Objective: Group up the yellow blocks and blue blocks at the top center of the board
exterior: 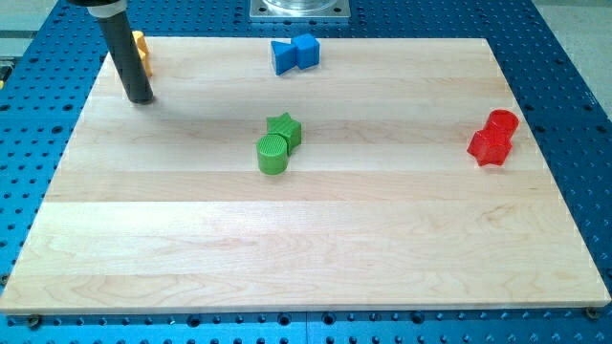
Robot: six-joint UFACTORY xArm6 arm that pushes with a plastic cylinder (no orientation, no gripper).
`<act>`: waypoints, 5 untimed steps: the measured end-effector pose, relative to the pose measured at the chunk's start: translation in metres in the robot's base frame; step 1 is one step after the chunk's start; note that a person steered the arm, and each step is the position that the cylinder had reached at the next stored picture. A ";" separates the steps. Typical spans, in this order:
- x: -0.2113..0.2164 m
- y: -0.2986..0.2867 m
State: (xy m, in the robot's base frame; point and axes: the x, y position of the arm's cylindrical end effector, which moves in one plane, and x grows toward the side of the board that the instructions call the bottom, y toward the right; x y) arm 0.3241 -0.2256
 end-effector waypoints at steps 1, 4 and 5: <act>-0.004 -0.007; 0.020 -0.057; -0.004 -0.062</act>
State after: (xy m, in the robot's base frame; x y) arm 0.3203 -0.2876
